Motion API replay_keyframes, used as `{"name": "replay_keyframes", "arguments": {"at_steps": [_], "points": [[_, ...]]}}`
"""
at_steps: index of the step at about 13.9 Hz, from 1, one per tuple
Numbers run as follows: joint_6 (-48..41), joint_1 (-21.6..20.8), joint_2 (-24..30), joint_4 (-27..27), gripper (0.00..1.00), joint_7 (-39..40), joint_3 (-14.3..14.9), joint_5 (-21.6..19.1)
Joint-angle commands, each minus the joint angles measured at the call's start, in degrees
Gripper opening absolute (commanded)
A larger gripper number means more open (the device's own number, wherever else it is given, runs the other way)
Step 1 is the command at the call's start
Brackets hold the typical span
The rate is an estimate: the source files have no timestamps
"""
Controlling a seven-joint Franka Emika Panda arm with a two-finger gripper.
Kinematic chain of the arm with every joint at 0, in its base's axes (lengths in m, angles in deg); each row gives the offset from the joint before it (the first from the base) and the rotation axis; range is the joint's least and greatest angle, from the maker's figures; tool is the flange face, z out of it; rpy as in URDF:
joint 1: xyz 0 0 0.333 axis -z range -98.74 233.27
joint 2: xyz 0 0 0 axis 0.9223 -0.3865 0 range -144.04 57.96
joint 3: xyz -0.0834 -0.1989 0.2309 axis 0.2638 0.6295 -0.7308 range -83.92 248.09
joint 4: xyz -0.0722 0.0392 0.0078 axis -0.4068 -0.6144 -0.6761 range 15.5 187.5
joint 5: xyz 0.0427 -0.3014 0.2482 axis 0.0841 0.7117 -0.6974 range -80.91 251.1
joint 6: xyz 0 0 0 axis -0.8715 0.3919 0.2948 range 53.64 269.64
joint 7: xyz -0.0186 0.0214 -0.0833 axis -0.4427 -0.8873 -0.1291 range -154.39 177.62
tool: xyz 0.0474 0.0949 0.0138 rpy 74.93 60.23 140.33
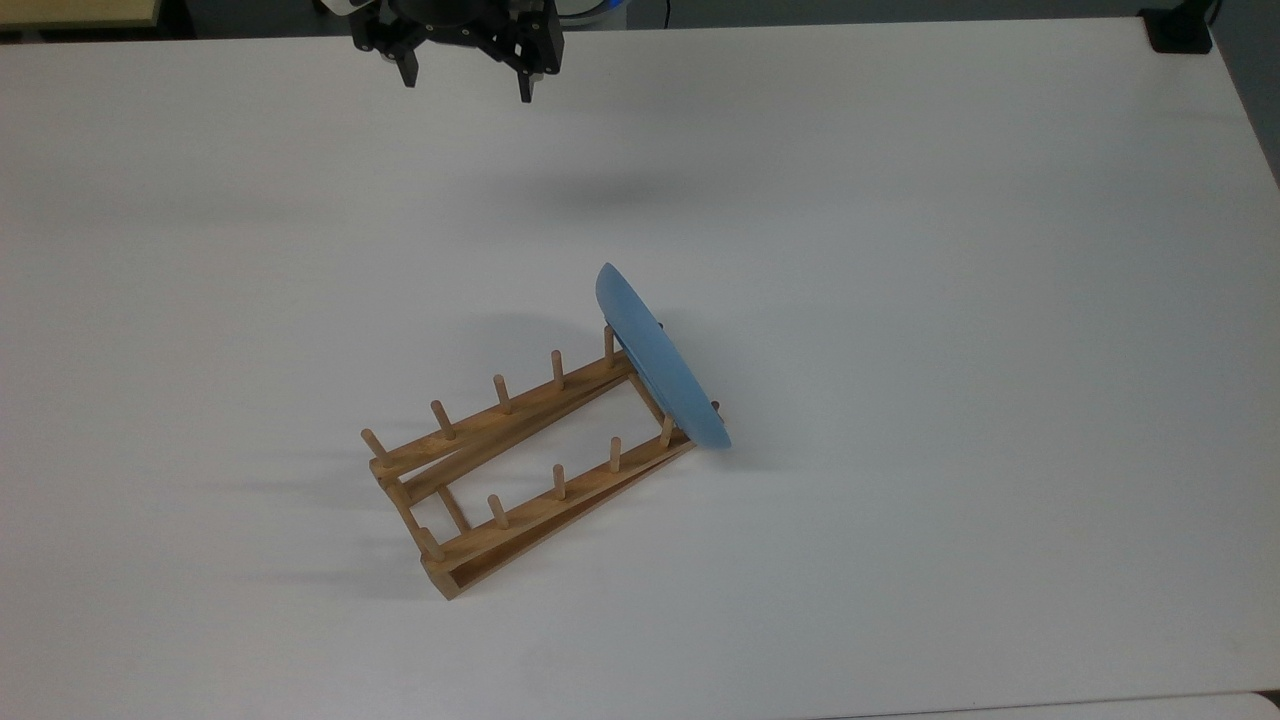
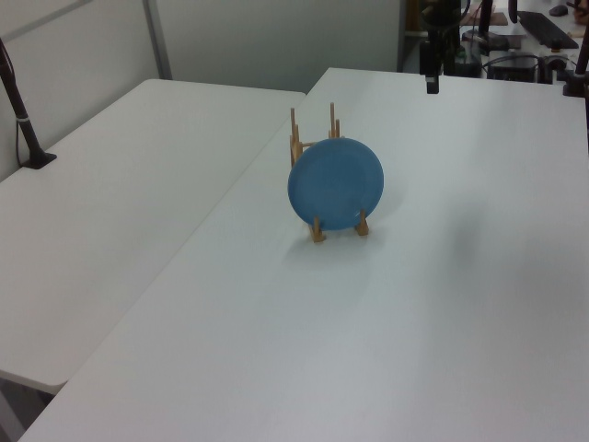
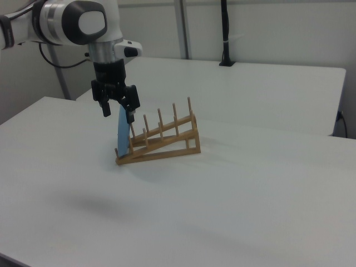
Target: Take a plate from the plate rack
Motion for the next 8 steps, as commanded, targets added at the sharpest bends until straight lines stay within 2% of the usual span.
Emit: {"name": "replay_keyframes", "arguments": {"at_steps": [1,8], "points": [[-1.6,0.6,1.1,-0.8,1.00,1.0,0.7,0.9],[-4.3,1.3,1.9,-1.2,1.00,4.5,1.3,1.0]]}}
